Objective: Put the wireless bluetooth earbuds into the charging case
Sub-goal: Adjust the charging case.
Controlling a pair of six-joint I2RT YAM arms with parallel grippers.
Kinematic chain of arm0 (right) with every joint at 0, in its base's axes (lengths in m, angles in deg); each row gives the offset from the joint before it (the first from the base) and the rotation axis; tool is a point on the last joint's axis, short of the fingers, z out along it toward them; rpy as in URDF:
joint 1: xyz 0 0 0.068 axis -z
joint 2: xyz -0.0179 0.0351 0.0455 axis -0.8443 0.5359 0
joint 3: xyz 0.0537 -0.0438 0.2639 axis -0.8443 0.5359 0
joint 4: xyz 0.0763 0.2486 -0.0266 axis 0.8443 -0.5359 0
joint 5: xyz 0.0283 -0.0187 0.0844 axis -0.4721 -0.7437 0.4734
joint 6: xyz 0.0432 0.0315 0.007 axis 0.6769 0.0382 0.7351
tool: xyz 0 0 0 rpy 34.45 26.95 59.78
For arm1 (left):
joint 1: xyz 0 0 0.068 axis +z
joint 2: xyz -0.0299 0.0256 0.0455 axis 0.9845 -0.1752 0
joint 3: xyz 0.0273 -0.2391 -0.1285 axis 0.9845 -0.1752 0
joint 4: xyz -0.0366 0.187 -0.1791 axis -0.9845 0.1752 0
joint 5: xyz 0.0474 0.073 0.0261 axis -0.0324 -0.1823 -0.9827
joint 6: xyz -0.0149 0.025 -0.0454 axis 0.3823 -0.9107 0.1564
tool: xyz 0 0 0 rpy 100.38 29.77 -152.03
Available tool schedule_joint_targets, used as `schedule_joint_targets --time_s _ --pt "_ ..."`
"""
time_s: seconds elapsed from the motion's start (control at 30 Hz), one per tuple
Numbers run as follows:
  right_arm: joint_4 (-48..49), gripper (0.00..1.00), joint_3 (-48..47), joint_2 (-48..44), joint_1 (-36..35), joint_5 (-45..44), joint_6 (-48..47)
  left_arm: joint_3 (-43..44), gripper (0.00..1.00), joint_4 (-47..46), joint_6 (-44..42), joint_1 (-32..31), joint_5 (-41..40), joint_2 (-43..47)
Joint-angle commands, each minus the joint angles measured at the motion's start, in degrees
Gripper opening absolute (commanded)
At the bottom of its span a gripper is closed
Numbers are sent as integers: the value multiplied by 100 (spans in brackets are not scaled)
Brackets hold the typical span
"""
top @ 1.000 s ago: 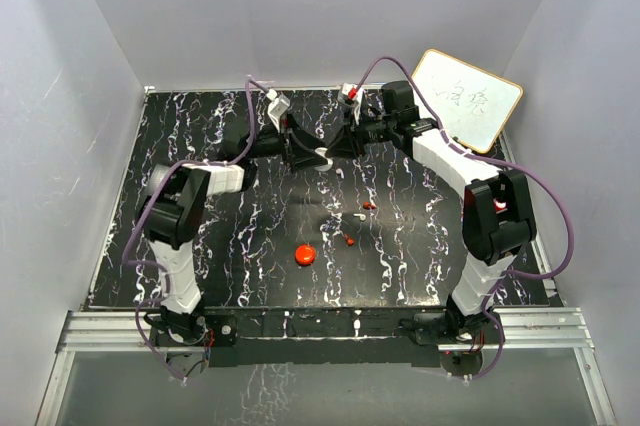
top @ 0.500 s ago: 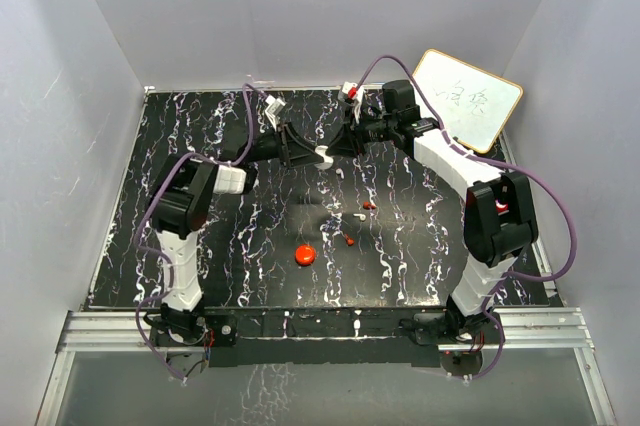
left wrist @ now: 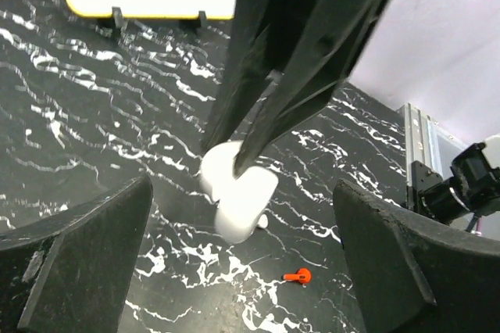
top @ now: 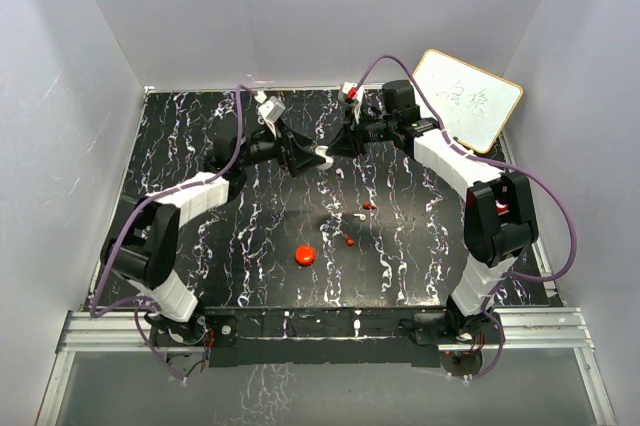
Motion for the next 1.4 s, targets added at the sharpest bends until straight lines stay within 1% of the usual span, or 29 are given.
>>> schedule_joint_targets --time_s 0.0,0.07,0.1,0.2,0.27,0.5,0.6,0.63,0.77,1.2,1.37 --pt "89 4 -344 -276 -6 15 -94 -209 99 -222 -99 18 191 -230" --pt "87 4 -323 -303 -11 -22 -115 -402 99 -613 76 18 230 -209" --pt "85 4 -322 -307 -11 -32 -116 -466 99 -628 88 16 157 -192" --pt "81 4 -345 -291 -7 -9 -126 -552 99 -655 -4 18 271 -208" --pt "71 4 -359 -275 -4 36 -134 -642 98 -983 121 18 373 -270" --pt "43 4 -357 -296 -8 95 -184 -595 80 -1876 501 17 988 -748" --pt "41 4 -366 -316 -7 75 -203 -667 77 -2263 558 18 1130 -872" --pt "45 4 -368 -317 -11 77 -207 -692 75 -2523 560 18 1150 -882" --pt "34 4 -384 -295 -11 53 -223 -780 70 -2777 561 18 1158 -851" --pt "4 4 -384 -255 -11 179 -266 -722 51 -2652 415 14 1234 -675" --pt "-18 4 -392 -242 -8 224 -275 -630 46 -2618 396 -7 1245 -687"
